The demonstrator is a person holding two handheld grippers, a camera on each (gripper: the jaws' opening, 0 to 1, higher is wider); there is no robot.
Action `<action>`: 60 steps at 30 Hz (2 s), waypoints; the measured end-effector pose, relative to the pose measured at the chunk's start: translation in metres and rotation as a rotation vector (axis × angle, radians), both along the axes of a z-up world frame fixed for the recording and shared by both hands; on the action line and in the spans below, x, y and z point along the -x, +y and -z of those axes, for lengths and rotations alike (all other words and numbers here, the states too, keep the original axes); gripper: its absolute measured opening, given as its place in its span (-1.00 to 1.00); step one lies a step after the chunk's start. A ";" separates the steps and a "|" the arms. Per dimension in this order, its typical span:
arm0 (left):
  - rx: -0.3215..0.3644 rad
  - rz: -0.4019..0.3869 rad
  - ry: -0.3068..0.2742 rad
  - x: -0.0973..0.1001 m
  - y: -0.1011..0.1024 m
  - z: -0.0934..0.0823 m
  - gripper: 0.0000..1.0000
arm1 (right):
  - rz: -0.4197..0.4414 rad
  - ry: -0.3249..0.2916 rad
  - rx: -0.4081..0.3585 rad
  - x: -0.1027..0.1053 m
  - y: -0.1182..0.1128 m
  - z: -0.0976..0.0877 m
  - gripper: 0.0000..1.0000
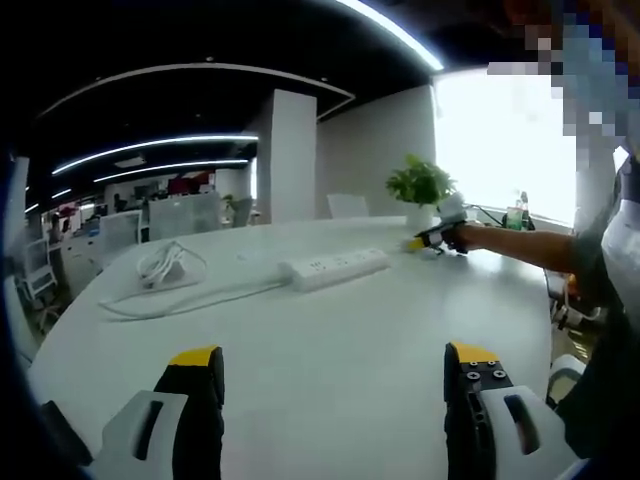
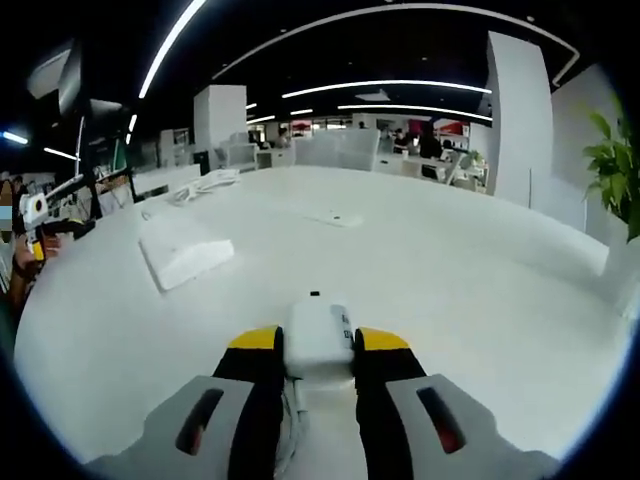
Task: Straighten the power strip on the desk, plug the charger into it
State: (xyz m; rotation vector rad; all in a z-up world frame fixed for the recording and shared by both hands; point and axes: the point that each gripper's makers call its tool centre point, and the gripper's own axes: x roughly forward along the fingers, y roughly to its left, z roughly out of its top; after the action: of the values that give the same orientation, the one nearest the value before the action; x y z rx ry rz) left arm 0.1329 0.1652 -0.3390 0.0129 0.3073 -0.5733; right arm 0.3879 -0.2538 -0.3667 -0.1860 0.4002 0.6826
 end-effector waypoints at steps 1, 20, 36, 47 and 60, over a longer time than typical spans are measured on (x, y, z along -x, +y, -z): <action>-0.001 0.001 0.001 0.000 0.000 0.000 0.88 | -0.001 -0.002 0.001 0.001 0.001 0.000 -0.49; -0.036 0.001 0.011 -0.006 -0.003 0.002 0.96 | -0.074 -0.021 0.083 0.012 0.024 -0.018 -0.49; -0.038 0.006 0.010 -0.006 -0.003 0.000 0.99 | -0.221 -0.052 0.185 0.024 0.062 -0.043 -0.49; -0.035 0.006 0.011 -0.004 -0.001 0.002 0.99 | -0.320 -0.045 0.236 0.035 0.090 -0.045 -0.49; -0.023 0.001 0.010 -0.004 0.003 0.003 0.99 | -0.440 -0.036 0.309 0.050 0.130 -0.049 -0.49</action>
State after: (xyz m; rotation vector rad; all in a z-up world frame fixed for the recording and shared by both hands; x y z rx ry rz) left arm 0.1365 0.1685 -0.3424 0.0326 0.3240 -0.5713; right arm 0.3375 -0.1234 -0.3173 -0.5905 0.4328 1.0466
